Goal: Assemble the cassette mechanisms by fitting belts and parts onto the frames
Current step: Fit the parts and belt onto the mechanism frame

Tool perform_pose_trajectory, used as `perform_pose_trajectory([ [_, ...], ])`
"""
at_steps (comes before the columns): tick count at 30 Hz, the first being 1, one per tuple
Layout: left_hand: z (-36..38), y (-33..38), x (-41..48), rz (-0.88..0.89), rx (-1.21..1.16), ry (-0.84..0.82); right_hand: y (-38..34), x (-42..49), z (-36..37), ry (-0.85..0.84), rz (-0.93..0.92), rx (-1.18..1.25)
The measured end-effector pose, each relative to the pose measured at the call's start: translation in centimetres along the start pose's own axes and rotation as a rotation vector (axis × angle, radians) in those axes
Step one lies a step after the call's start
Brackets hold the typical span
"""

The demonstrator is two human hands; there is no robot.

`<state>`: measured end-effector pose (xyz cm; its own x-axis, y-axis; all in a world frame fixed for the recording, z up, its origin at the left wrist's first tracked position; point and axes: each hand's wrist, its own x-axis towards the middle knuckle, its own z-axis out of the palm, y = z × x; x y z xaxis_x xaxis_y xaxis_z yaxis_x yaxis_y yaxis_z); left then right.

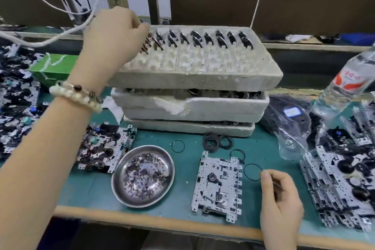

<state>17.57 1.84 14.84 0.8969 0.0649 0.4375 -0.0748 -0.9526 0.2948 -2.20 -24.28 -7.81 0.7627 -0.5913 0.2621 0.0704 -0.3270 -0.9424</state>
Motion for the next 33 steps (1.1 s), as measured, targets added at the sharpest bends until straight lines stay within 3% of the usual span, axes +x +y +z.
perform_pose_trajectory([
  [7,2.5,-2.4,5.0,-0.125,0.262,-0.107,0.1,0.0,0.0,0.005,-0.001,-0.005],
  [15,3.9,-2.6,4.8,-0.170,0.220,-0.060,-0.1,0.1,0.1,0.009,-0.010,-0.028],
  [20,3.8,-2.4,4.8,-0.210,0.077,-0.089,-0.1,0.1,0.1,0.004,0.001,-0.039],
  [25,1.1,-1.3,1.8,-0.195,-0.300,-0.042,-0.1,0.0,0.1,0.009,-0.012,-0.055],
  [28,-0.4,0.4,-3.5,-0.098,-0.515,-0.060,-0.2,-0.1,0.1,-0.010,-0.008,-0.058],
  [33,1.5,2.8,-13.4,-0.113,-0.789,-0.350,-2.7,0.0,-0.3,-0.036,0.132,0.192],
])
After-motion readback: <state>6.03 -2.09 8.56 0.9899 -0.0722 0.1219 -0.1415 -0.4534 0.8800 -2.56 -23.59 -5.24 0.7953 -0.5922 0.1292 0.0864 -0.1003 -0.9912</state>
